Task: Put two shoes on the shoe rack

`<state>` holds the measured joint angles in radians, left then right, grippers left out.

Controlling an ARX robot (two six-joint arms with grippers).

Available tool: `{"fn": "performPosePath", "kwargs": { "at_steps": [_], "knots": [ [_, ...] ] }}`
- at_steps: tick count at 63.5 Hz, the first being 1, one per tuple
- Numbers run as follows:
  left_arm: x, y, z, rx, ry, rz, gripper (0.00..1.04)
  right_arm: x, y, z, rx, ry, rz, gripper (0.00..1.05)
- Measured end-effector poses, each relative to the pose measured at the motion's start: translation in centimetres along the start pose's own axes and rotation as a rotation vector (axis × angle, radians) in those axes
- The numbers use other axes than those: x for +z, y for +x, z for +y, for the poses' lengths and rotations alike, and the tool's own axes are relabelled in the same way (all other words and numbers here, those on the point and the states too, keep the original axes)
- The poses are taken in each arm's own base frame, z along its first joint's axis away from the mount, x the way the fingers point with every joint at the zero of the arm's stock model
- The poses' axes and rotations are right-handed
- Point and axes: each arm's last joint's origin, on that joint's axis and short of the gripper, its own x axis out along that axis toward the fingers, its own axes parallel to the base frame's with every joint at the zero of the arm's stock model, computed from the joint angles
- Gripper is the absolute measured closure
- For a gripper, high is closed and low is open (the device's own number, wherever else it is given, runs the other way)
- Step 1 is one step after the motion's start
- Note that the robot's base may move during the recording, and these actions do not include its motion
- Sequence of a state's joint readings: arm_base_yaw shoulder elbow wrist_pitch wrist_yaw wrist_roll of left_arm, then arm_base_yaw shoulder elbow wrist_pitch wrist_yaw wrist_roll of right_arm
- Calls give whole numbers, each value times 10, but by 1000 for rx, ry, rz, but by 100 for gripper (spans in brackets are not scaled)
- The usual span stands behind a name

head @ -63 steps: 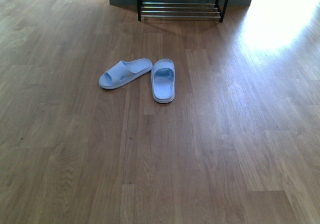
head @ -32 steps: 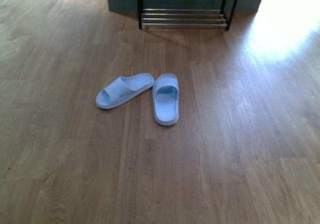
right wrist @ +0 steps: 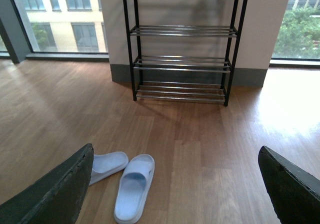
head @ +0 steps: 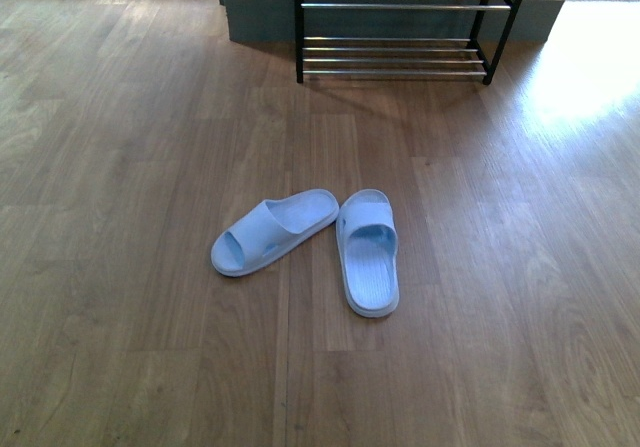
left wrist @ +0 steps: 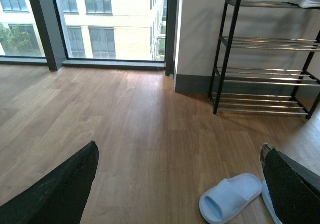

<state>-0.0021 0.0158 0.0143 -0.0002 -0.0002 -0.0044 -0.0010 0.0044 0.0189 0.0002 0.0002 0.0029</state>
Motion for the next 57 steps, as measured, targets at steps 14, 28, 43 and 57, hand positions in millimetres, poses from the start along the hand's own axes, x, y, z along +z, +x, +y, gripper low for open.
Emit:
{"fn": "performPosePath", "kwargs": {
  "at_steps": [14,28,43,57],
  "knots": [
    [0,0,0,0,0,0,9,0,0,0,2,0,0,9],
    [0,0,0,0,0,0,9,0,0,0,1,0,0,9],
    [0,0,0,0,0,0,9,0,0,0,0,0,1,9],
    [0,0,0,0,0,0,9,-3,1,0,-43,-7,87,9]
  ]
}}
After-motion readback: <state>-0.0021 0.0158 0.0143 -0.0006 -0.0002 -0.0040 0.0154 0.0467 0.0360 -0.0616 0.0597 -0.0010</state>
